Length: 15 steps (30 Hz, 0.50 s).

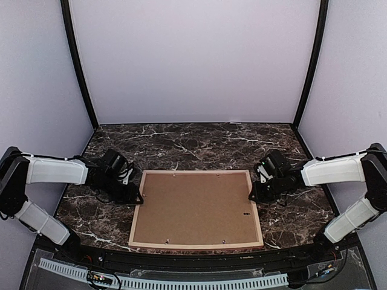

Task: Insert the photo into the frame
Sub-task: Press the fastener onto the backboard.

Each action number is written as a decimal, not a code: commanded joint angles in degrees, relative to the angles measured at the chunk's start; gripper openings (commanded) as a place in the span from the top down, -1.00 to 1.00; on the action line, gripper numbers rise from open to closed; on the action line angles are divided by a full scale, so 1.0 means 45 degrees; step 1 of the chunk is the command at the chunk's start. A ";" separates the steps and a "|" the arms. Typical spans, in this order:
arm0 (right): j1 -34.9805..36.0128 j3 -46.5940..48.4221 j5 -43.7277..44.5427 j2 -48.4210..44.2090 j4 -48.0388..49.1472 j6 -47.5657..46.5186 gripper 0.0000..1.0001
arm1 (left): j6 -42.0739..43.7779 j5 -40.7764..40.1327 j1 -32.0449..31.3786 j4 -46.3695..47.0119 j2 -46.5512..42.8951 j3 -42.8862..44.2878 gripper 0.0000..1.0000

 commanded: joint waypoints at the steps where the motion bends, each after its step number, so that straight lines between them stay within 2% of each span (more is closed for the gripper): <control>1: -0.0079 0.0210 0.0219 0.0056 -0.0220 0.0024 0.38 | -0.0292 -0.0006 -0.0210 0.0248 0.0010 -0.0141 0.21; 12: -0.0079 0.0271 0.0136 0.0035 -0.0230 0.0022 0.28 | -0.1805 -0.1473 -0.1149 0.0651 0.0033 -0.0600 0.43; 15: -0.0079 0.0276 -0.0062 -0.0091 -0.0192 0.0033 0.10 | -0.2157 -0.1877 -0.1347 0.0583 0.0021 -0.0635 0.48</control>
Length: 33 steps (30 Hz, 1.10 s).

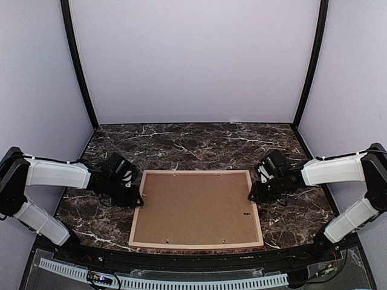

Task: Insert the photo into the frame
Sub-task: Press the fastener onto the backboard.

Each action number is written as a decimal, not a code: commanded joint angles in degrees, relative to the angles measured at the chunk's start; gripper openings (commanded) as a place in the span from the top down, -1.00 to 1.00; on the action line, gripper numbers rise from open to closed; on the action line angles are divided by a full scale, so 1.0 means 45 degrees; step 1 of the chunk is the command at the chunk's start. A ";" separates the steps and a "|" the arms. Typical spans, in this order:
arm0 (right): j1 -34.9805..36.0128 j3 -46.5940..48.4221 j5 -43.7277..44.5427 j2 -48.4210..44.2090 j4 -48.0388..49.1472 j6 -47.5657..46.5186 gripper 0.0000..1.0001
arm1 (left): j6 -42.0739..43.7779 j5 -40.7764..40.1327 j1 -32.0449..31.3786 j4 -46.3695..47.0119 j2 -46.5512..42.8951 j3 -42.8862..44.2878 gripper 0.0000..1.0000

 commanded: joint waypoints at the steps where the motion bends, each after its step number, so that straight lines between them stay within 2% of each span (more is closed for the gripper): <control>1: -0.0074 0.0223 -0.0170 -0.0195 0.0015 0.0032 0.05 | -0.0869 -0.0839 -0.0378 0.0128 0.0006 -0.0426 0.50; 13: 0.0083 -0.0550 -0.0667 -0.1663 0.0060 0.0391 -0.20 | -0.1649 -0.1204 -0.0701 0.0520 0.0214 -0.0759 0.53; 19: 0.0755 -0.1393 -0.0502 -0.2451 -0.0269 0.0957 -0.28 | -0.1611 -0.1221 -0.0725 0.0513 0.0297 -0.0750 0.53; 27: 0.1587 -0.2060 -0.0502 -0.3089 -0.0324 0.1385 -0.31 | -0.1543 -0.1166 -0.0725 0.0686 0.0531 -0.0769 0.53; 33: 0.1879 -0.2152 -0.0669 -0.2600 -0.0203 0.1320 -0.30 | -0.1504 -0.1235 -0.0725 0.0589 0.0465 -0.0737 0.53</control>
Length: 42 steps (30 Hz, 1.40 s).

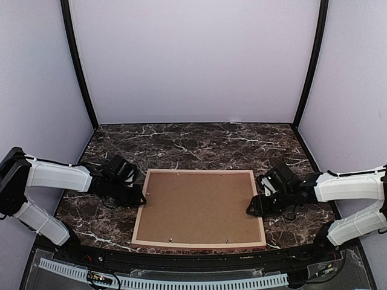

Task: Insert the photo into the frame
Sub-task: Press the fastener onto the backboard.

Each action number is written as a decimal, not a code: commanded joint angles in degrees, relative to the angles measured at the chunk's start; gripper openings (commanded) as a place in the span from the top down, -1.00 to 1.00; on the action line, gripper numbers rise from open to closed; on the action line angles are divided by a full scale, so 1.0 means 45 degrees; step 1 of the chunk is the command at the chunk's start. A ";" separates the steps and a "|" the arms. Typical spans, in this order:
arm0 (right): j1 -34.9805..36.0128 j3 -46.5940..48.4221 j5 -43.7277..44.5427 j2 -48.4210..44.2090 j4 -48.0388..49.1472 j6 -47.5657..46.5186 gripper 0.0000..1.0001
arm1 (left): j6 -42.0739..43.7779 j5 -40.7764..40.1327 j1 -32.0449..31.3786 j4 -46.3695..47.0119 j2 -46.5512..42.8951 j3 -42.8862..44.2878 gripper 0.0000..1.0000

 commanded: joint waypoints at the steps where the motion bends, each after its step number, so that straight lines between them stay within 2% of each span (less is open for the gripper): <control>1: 0.0376 -0.0131 -0.0102 0.0369 0.0192 0.0114 -0.30 | 0.0047 -0.0243 -0.0089 -0.0704 0.0402 -0.0411 0.53; 15: 0.0683 0.0411 0.0962 0.1151 -0.0679 -0.0873 -0.21 | 0.0134 -0.0179 -0.0098 -0.0698 0.0470 -0.0395 0.53; 27: 0.0699 0.0616 0.1091 0.1688 -0.0537 -0.1262 -0.14 | 0.0184 -0.0100 -0.0096 -0.0720 0.0560 -0.0376 0.53; 34: 0.0698 0.0834 0.1802 0.1770 -0.0697 -0.0943 0.01 | 0.0205 -0.0093 -0.0098 -0.0704 0.0581 -0.0361 0.53; 42: 0.0651 0.0927 0.1403 0.1869 0.0160 0.0061 0.16 | 0.0260 -0.0025 -0.0096 -0.0726 0.0663 -0.0281 0.53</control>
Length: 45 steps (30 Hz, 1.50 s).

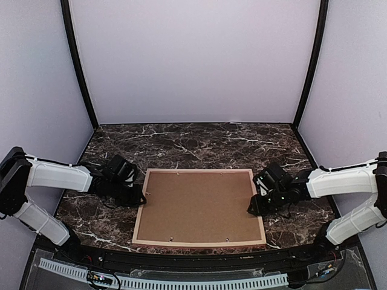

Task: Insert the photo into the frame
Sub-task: Press the fastener onto the backboard.

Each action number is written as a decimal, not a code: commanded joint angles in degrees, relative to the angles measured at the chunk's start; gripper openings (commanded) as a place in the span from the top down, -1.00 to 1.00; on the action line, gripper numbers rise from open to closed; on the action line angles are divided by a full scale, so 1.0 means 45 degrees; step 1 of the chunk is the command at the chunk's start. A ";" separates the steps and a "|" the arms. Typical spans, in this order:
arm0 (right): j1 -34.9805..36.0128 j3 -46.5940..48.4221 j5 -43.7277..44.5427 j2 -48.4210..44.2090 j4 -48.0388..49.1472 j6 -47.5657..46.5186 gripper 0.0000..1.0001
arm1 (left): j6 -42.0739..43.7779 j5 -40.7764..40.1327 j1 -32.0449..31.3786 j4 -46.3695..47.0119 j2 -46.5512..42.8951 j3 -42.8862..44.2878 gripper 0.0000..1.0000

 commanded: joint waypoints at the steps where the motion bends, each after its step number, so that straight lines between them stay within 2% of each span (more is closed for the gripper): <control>1: 0.0055 -0.0032 -0.0090 0.0522 0.0924 0.0420 0.16 | 0.0226 -0.0025 -0.0092 -0.0829 0.0591 -0.0284 0.53; 4: 0.0026 -0.0049 -0.0263 0.0424 0.1036 0.0556 0.14 | 0.0231 -0.0052 -0.0089 -0.0869 0.0568 -0.0266 0.53; 10: -0.0005 -0.0116 -0.0243 -0.0371 0.0729 0.0353 -0.11 | 0.0245 -0.0055 -0.0099 -0.0868 0.0575 -0.0249 0.53; 15: -0.0010 -0.0173 -0.0558 -0.0895 0.0424 -0.0235 -0.19 | 0.0289 -0.0054 -0.0094 -0.0816 0.0632 -0.0244 0.53; 29: 0.0060 0.0191 0.0026 0.0172 -0.0043 -0.1254 -0.10 | 0.0295 -0.0005 -0.0098 -0.0797 0.0715 -0.0282 0.52; 45: 0.0074 0.0452 0.0074 0.1092 0.0754 -0.0030 0.22 | 0.0337 -0.0016 -0.0103 -0.0859 0.0724 -0.0301 0.52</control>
